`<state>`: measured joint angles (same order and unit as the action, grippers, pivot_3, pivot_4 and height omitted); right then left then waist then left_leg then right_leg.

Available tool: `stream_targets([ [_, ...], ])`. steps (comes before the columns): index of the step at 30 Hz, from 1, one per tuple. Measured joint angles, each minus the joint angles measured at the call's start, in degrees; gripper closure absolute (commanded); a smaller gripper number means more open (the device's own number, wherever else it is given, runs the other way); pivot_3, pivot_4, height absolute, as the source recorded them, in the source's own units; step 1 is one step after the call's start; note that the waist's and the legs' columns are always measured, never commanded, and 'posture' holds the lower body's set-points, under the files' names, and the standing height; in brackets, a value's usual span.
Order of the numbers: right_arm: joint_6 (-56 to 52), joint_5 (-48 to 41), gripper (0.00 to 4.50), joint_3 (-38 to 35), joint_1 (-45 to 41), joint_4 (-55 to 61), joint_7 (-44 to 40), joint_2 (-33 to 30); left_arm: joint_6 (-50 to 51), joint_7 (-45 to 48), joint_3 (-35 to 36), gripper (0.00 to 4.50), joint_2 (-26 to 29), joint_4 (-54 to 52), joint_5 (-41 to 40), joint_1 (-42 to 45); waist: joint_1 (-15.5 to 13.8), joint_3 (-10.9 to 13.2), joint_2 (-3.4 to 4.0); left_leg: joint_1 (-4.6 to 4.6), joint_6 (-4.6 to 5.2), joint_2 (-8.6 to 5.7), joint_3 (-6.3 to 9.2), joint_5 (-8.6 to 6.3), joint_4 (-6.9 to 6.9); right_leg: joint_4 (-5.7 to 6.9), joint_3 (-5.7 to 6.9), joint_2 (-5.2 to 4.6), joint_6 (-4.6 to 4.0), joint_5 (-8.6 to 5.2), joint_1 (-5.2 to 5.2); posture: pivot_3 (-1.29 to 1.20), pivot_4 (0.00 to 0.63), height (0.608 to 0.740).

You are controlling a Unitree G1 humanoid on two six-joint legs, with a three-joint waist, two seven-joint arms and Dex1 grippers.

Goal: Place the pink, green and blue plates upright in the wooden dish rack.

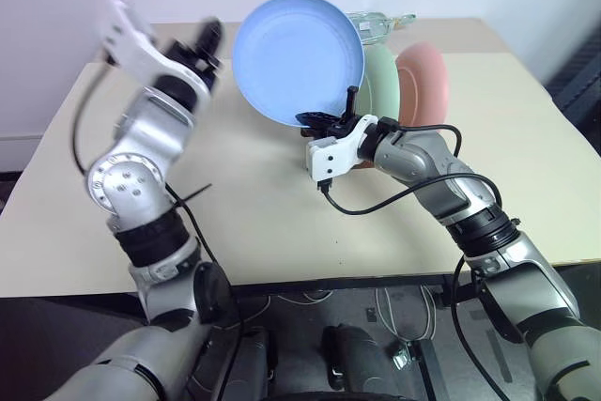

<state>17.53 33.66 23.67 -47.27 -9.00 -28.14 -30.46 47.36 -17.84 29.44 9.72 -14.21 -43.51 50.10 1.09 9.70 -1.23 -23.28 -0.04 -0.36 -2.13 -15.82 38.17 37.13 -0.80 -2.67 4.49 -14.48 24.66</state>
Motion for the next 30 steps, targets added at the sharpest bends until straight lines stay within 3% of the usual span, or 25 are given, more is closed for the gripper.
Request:
stream_targets([
  [4, 1.47, -5.81, 4.5, -4.2, -0.31, -0.07, -0.25, 0.02, -7.94, 3.89, -4.85, 2.08, 12.78, 5.43, 13.67, -7.62, 0.01, 0.01, 0.02, 0.01, -0.06, 0.03, -0.01, 0.04, -0.06, 0.02, -0.04, 0.05, -0.01, 0.0, 0.04, 0.0, 0.15, 0.74],
  [8, -4.39, -22.43, 4.5, -11.42, -1.42, 5.03, -4.12, 4.75, -14.83, 15.27, -17.03, 2.08, 20.0, 6.73, 23.79, -20.18, -0.55, 0.01, 0.01, -0.04, 0.04, 0.01, 0.03, -0.02, -0.03, -0.04, 0.04, -0.13, -0.01, 0.0, -0.03, 0.0, 0.15, 0.74],
  [12, -29.1, -50.38, 4.5, -19.82, -1.41, 17.99, -5.01, 13.38, -18.55, 24.0, -27.55, 2.08, 16.66, 4.86, 26.21, -28.53, -0.65, 0.01, 0.01, -0.09, 0.42, 0.0, 0.15, -0.25, 0.0, -0.04, 0.18, -0.34, -0.01, 0.0, -0.06, 0.0, 0.15, 0.74],
  [16, -53.55, -73.11, 4.5, -30.16, 0.99, 23.19, 5.68, 17.46, -22.84, 29.9, -31.25, 2.08, 13.58, 1.64, 26.55, -33.64, -0.3, -0.01, 0.0, -0.11, 0.43, 0.0, 0.19, -0.27, -0.06, -0.04, 0.26, -0.43, -0.07, 0.01, 0.02, 0.0, 0.15, 0.74],
  [21, -65.78, -82.54, 4.5, -33.77, 3.93, 23.93, 15.37, 19.57, -23.89, 35.39, -30.76, 2.08, 12.38, -0.95, 24.15, -33.98, 0.11, -0.05, 0.19, -0.16, 0.44, 0.0, 0.14, -0.25, -0.14, 0.01, 0.26, -0.43, -0.1, 0.0, 0.17, 0.0, 0.15, 0.74],
  [30, -69.27, -84.85, 4.5, -34.31, 4.05, 22.41, 20.62, 19.66, -21.36, 42.13, -30.72, 2.08, 13.43, -4.5, 21.5, -37.42, -0.12, -0.05, 0.19, -0.2, 0.48, -0.03, 0.11, -0.25, -0.09, 0.02, 0.28, -0.43, -0.09, 0.0, 0.16, 0.0, 0.15, 0.74],
])
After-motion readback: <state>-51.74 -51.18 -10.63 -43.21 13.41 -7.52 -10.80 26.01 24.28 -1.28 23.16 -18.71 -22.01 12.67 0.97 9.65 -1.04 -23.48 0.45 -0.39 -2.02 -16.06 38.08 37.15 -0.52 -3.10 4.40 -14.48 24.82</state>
